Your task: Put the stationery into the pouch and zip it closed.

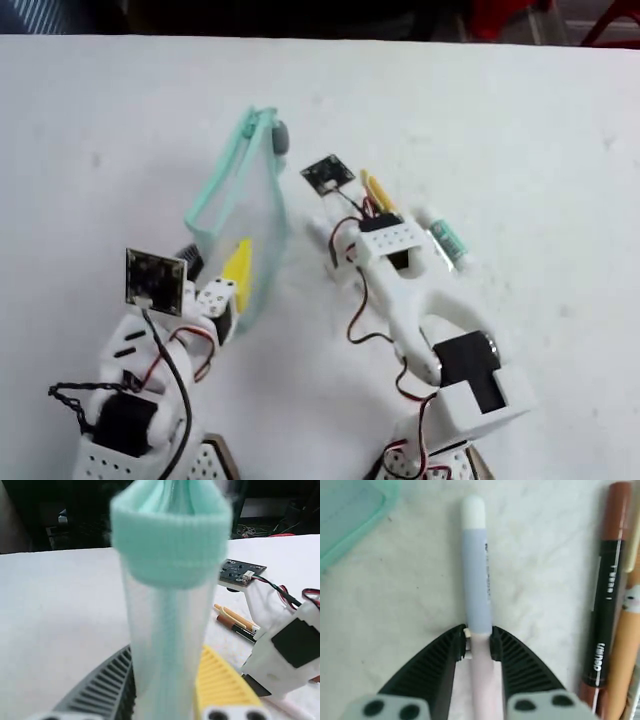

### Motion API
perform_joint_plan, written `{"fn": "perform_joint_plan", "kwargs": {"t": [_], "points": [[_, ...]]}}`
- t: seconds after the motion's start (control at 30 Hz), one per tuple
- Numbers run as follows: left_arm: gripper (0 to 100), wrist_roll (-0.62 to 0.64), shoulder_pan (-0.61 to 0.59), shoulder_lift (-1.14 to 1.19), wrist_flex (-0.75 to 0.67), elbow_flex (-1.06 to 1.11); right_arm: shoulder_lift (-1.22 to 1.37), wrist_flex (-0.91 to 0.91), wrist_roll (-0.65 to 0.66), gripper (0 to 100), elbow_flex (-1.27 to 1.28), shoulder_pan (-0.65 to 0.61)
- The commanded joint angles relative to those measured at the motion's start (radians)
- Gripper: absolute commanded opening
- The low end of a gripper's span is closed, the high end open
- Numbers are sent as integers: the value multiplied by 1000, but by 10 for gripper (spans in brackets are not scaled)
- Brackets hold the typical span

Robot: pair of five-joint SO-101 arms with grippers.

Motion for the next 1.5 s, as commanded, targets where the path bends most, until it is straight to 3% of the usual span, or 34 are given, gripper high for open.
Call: {"fn": "perform_joint_plan", "kwargs": {"t": [0.0,0.93,1.1,1.47], "points": [[143,5,-7,-4,5,-21,-5,7,-5,17,-29,12],[139,3,-7,-4,0,0,-74,5,-3,17,0,7],[139,3,-7,-4,0,0,-249,91,-6,17,3,28],[139,3,-8,-4,3,0,-891,277,-3,17,6,33]]}}
